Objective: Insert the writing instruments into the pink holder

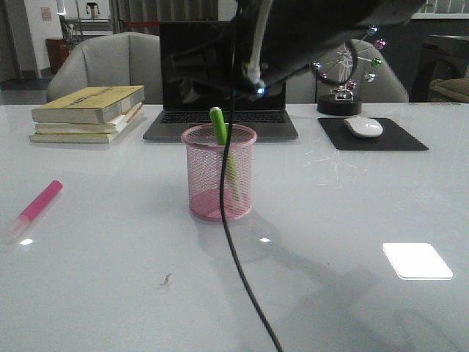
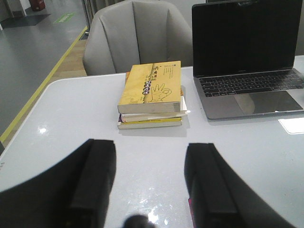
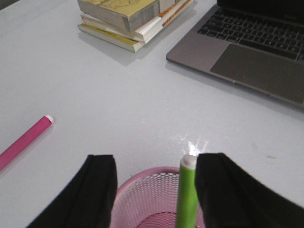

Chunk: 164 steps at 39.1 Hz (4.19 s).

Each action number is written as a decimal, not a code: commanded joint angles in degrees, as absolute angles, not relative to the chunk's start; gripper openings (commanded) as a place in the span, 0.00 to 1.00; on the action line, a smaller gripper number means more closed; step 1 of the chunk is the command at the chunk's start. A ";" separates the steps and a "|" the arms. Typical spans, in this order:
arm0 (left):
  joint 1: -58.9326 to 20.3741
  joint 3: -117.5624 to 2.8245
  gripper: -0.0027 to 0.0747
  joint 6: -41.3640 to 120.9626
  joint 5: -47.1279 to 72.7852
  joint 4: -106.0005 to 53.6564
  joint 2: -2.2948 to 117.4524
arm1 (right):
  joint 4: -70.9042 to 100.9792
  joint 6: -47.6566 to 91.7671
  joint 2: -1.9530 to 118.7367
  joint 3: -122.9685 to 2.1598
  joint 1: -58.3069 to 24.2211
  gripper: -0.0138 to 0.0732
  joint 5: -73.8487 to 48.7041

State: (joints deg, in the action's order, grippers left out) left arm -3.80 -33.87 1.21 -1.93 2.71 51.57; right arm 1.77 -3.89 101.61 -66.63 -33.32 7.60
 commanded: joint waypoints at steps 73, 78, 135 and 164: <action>-7.91 -57.19 0.56 0.77 13.58 1.07 70.27 | -4.17 0.00 34.61 -36.90 -3.51 0.72 -30.89; -9.34 -60.61 0.56 0.77 16.44 1.07 76.58 | -4.17 0.00 34.61 -36.90 -3.51 0.72 -30.89; -9.32 -74.03 0.56 0.77 32.09 -4.78 108.92 | -4.17 0.00 34.61 -36.90 -3.51 0.72 -30.89; -9.32 -74.03 0.56 0.77 33.60 -4.92 112.26 | -4.17 0.00 34.61 -36.90 -3.51 0.72 -30.89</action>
